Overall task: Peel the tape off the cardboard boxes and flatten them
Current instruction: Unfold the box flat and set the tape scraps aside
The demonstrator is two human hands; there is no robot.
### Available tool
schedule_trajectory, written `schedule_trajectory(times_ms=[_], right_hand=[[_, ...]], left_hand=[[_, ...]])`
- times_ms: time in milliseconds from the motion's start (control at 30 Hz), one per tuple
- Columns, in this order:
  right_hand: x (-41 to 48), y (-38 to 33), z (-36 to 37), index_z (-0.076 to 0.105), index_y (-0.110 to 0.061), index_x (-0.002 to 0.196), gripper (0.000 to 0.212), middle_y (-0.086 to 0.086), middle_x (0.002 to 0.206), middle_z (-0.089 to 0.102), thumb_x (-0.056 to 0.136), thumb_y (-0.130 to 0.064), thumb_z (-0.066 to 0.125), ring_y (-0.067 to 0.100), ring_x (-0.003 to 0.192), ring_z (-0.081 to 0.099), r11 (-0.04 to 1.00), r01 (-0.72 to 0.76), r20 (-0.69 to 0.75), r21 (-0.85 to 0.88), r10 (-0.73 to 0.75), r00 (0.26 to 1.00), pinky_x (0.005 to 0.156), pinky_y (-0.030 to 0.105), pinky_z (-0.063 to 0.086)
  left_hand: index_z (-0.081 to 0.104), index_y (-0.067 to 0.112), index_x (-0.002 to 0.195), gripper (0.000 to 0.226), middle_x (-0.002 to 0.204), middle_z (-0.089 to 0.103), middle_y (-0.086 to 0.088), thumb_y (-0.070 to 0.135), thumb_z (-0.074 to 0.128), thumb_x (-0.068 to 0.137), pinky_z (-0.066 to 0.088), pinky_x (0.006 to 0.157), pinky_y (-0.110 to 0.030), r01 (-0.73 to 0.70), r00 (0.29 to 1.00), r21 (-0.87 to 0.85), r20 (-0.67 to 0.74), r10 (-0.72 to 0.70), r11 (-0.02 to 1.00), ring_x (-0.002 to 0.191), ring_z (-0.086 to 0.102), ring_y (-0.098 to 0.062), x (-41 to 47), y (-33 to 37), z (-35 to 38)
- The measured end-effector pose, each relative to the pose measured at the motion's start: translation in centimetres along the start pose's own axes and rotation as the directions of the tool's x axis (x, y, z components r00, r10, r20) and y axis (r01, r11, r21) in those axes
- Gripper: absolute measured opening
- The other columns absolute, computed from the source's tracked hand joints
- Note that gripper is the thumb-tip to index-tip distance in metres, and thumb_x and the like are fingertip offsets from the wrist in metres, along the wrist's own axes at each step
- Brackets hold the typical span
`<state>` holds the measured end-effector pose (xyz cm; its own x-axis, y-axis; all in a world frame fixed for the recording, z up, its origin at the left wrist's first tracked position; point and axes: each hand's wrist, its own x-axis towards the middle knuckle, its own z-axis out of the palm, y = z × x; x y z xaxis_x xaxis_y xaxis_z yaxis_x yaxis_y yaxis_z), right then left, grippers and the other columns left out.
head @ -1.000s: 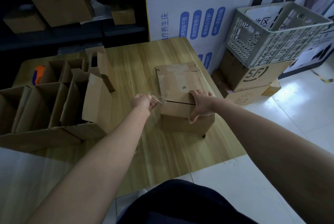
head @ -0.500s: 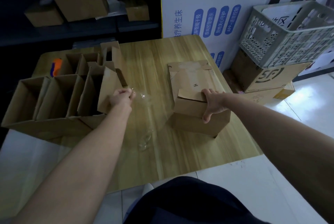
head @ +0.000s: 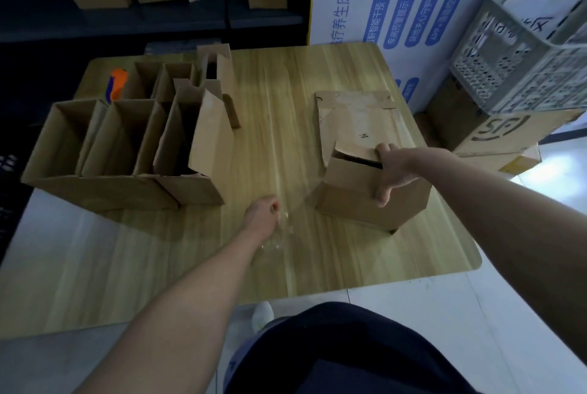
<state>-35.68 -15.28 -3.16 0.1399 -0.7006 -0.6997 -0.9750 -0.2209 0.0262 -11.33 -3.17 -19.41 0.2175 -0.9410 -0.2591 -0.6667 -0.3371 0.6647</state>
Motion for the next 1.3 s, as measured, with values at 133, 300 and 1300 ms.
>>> schedule_trajectory(times_ms=[133,300,1300], right_hand=[[-0.1,0.0,0.0,0.008,-0.025,0.146,0.126,0.006,0.141,0.031,0.05,-0.045,0.087,0.029,0.124,0.039,1.0,0.0,-0.006,0.005,0.0,1.0,0.089,0.042,0.042],[-0.2,0.3,-0.1,-0.006,-0.025,0.15,0.134,0.005,0.156,0.014,0.055,-0.049,0.085,0.031,0.14,0.022,1.0,0.012,-0.019,-0.014,-0.012,1.0,0.107,0.051,0.03],[1.9,-18.5,1.7,0.065,0.001,0.108,0.027,0.013,0.097,0.071,0.09,-0.02,0.063,0.021,0.084,0.068,0.795,0.362,-0.252,0.487,-0.27,0.929,0.084,0.033,0.055]], left_hand=[[0.052,0.013,0.078,0.016,0.08,0.053,-0.005,-0.003,0.053,0.08,0.031,0.055,-0.027,-0.052,0.997,0.098,0.067,0.046,0.994,0.072,0.048,-0.019,-0.2,-0.3,0.7],[0.046,0.019,0.089,0.022,0.087,0.055,-0.004,0.002,0.058,0.081,0.038,0.053,-0.024,0.074,0.997,-0.007,0.024,-0.074,0.997,0.07,0.05,-0.017,1.0,0.2,-0.4],[0.031,0.023,0.12,0.042,0.104,0.063,-0.005,-0.005,0.047,0.093,0.051,0.092,-0.033,-0.051,0.998,-0.524,-0.067,0.019,0.85,0.099,0.064,-0.019,0.7,2.2,-9.7]])
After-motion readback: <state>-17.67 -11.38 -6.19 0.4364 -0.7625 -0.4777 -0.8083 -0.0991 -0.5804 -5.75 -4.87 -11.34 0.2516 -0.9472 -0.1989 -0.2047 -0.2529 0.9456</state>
